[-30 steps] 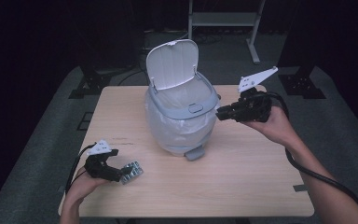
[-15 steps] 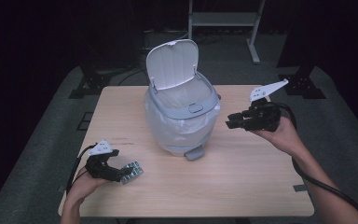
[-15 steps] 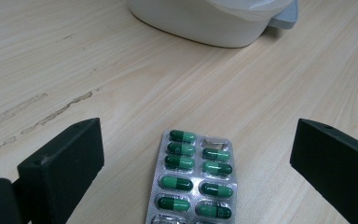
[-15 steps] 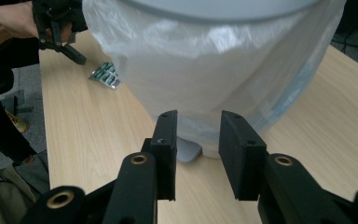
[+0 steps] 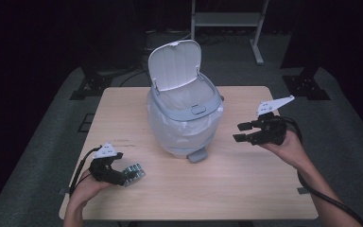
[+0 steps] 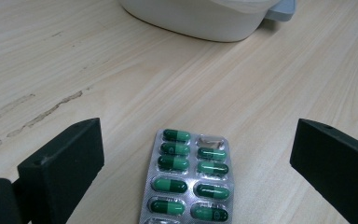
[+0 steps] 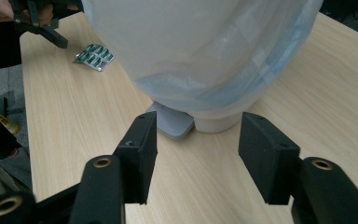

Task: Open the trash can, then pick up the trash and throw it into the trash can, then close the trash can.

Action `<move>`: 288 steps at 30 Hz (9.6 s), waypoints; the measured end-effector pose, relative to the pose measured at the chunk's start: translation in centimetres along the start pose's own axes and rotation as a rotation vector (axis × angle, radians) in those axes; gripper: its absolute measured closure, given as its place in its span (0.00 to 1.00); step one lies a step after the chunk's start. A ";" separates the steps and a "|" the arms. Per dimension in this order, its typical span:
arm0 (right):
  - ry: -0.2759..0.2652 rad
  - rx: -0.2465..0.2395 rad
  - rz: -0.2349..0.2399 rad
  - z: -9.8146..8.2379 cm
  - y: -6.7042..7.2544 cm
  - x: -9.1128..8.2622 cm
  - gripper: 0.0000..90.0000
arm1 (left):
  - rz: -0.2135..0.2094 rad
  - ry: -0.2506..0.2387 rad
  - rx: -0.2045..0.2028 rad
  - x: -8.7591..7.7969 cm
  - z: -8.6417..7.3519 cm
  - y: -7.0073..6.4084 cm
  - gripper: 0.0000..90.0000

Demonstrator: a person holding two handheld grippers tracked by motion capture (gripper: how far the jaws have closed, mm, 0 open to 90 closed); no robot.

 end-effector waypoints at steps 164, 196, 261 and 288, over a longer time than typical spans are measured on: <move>-0.023 0.064 0.003 -10.9 -0.8 2.2 0.28 | -0.118 0.149 0.286 -6.4 13.1 -0.4 0.37; -0.008 0.061 0.011 -11.2 -0.8 2.6 0.28 | -0.112 0.145 0.337 -8.2 18.8 -1.2 0.37; -0.015 0.097 0.012 -12.1 -1.3 2.5 0.28 | -0.136 0.149 0.436 -6.3 27.3 -2.9 0.37; -0.028 0.105 0.009 -12.2 -1.4 2.0 0.28 | -0.162 0.142 0.473 -4.2 29.6 -4.1 0.37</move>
Point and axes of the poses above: each handheld gripper's, and its own axes: x roughly forward along the jaws, z roughly out of its top, y roughly to its left, the point moved 9 cm from there along x, roughly forward along the jaws, and after that the axes turned 9 degrees about z, right-handed, at the moved point
